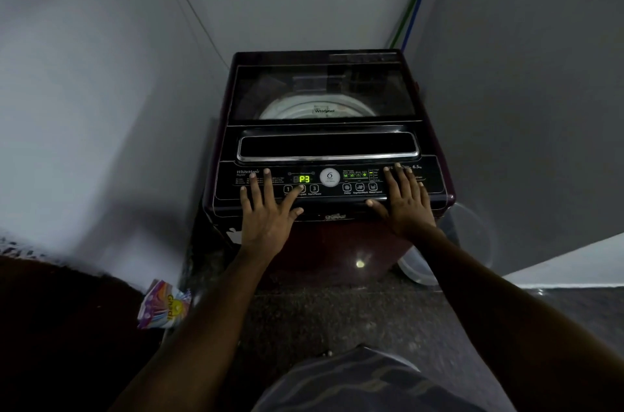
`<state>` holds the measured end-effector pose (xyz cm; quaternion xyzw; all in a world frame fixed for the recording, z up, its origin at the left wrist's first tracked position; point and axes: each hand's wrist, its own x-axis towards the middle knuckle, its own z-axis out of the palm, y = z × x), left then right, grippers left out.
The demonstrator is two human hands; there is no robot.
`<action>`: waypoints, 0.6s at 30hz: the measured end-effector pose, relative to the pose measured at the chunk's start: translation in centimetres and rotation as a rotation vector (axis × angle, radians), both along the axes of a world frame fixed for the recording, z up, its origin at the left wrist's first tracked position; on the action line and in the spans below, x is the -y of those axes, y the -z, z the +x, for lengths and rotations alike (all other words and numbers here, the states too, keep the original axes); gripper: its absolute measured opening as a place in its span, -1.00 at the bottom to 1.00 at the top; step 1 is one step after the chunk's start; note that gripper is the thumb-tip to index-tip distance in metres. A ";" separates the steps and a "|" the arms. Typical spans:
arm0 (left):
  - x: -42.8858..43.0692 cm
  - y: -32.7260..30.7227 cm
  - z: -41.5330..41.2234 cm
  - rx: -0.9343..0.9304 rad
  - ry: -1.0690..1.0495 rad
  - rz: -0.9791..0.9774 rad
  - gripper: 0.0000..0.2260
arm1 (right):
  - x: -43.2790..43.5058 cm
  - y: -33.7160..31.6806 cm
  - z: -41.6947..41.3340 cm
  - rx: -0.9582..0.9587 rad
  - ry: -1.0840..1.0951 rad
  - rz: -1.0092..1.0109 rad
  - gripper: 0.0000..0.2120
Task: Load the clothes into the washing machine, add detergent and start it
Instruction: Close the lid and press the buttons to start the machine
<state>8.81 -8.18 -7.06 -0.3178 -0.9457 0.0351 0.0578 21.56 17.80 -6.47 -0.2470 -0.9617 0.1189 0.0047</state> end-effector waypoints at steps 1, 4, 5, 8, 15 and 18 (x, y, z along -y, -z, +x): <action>0.0 0.0 0.0 -0.004 0.000 -0.001 -0.44 | 0.0 0.0 0.0 0.001 0.000 -0.001 -0.17; 0.0 -0.1 0.1 -0.009 0.002 0.005 -0.44 | 0.0 0.0 0.0 -0.002 -0.005 0.002 -0.17; 0.0 -0.1 0.1 -0.007 0.003 0.011 -0.44 | 0.0 0.0 0.0 -0.003 -0.007 0.002 -0.17; 0.0 -0.1 0.1 -0.010 0.004 0.015 -0.45 | 0.0 0.1 0.0 -0.001 -0.008 0.004 -0.17; -0.1 -0.4 0.0 -0.007 0.010 -0.042 -0.48 | -0.3 0.4 -0.1 -0.001 -0.008 -0.008 -0.14; -0.2 -0.6 0.1 -0.006 0.010 -0.075 -0.47 | -0.3 0.4 -0.2 -0.004 -0.002 -0.015 -0.13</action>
